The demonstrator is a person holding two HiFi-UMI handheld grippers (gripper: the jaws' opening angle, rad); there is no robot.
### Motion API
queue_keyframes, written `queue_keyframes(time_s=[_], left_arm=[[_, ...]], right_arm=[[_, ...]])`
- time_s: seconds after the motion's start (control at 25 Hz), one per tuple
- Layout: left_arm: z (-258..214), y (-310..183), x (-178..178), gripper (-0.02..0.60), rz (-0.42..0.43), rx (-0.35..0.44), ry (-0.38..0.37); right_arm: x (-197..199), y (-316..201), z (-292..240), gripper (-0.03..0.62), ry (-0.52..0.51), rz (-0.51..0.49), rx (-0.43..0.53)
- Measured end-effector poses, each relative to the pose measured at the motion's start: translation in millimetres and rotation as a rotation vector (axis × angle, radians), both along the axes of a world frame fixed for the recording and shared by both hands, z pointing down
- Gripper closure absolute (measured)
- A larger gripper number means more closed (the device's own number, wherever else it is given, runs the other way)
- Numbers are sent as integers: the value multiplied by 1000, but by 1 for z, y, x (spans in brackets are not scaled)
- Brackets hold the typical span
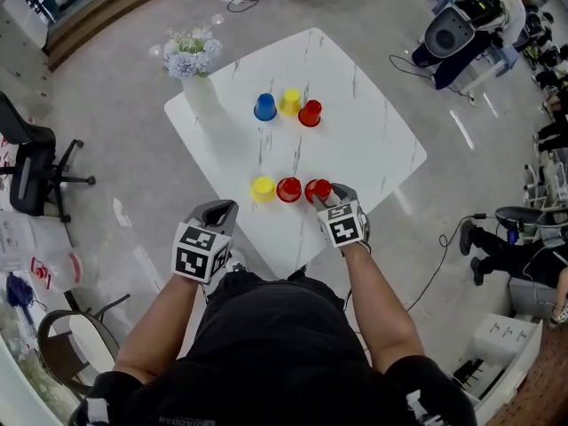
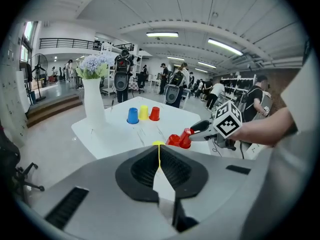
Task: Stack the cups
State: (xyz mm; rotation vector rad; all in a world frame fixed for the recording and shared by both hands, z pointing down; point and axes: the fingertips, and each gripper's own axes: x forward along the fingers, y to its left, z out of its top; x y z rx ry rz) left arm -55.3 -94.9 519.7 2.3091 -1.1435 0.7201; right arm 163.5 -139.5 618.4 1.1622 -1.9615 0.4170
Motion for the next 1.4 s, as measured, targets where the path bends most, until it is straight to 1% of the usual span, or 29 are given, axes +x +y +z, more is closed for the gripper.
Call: queue_keyframes(time_s=[0.36, 0.44, 0.56, 0.68, 0.76, 0.84, 1.04, 1.2, 1.4], left_arm=[[4, 6, -7, 572, -29, -16, -11], [4, 5, -7, 572, -32, -20, -10], [3, 3, -8, 572, -42, -17, -5], [3, 0, -11, 572, -54, -17, -2], [4, -3, -13, 572, -64, -17, -1], [4, -6, -16, 572, -75, -15, 0], [2, -13, -27, 572, -114, -7, 6], [3, -14, -39, 572, -166, -16, 13], [10, -8, -57, 572, -223, -40, 14]], right_arm=[[-10, 0, 12, 384, -21, -32, -36], [-12, 3, 10, 367, -28, -40, -45], [-10, 1, -12, 364, -69, -28, -11], [-7, -11, -48, 365, -136, -7, 58], [-10, -28, -71, 365, -186, -2, 103], [-20, -50, -88, 365, -217, -20, 134], [-66, -115, -105, 365, -195, -133, 179], [-99, -160, -98, 365, -176, -189, 162], [-124, -203, -73, 365, -159, -180, 120]])
